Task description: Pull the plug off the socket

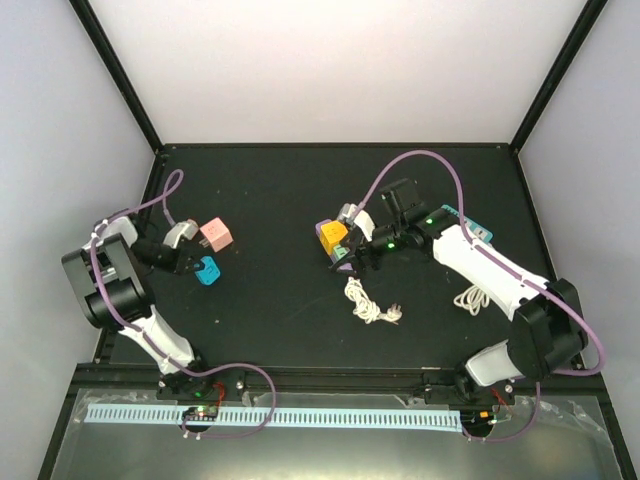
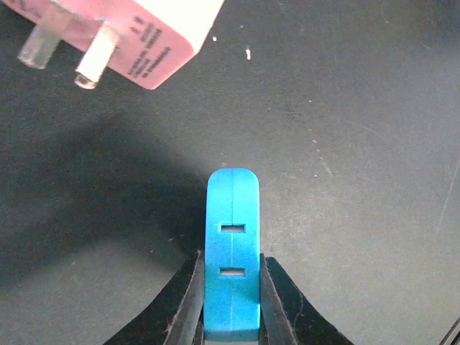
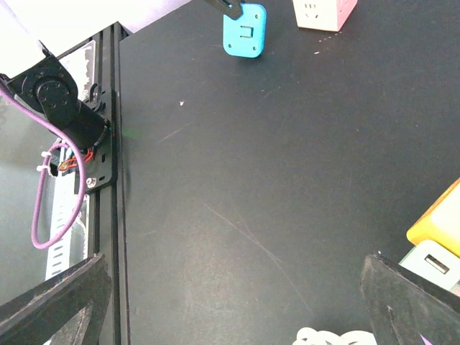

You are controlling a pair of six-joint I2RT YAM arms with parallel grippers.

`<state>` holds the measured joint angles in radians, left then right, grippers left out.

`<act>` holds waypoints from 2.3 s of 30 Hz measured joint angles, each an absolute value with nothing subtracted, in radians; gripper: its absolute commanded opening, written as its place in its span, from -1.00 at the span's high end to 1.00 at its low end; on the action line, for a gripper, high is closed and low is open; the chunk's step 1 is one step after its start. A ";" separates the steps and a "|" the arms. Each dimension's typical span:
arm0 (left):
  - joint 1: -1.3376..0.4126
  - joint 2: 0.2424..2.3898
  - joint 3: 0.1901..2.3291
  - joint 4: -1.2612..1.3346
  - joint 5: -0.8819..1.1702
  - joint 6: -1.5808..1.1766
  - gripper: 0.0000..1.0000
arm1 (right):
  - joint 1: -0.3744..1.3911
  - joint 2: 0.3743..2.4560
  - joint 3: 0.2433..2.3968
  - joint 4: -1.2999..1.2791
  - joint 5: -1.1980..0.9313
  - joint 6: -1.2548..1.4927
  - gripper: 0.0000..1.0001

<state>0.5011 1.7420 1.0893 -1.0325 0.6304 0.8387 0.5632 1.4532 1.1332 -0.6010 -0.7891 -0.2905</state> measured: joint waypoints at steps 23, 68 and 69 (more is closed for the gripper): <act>0.551 1.765 1.100 -0.946 0.548 0.809 -0.16 | 0.549 1.494 1.131 -0.591 -0.760 -0.285 -0.92; 0.025 1.187 1.034 -0.768 0.606 0.588 -0.62 | 0.681 1.740 1.018 -0.231 -0.133 -0.083 0.41; 0.025 1.187 1.034 -0.768 0.606 0.588 -0.62 | 0.681 1.740 1.018 -0.228 -0.135 -0.088 0.44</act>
<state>0.0246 1.1866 1.0344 -0.7677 0.6060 0.5877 0.6811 1.7397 1.0180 -0.2283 -0.1349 -0.0883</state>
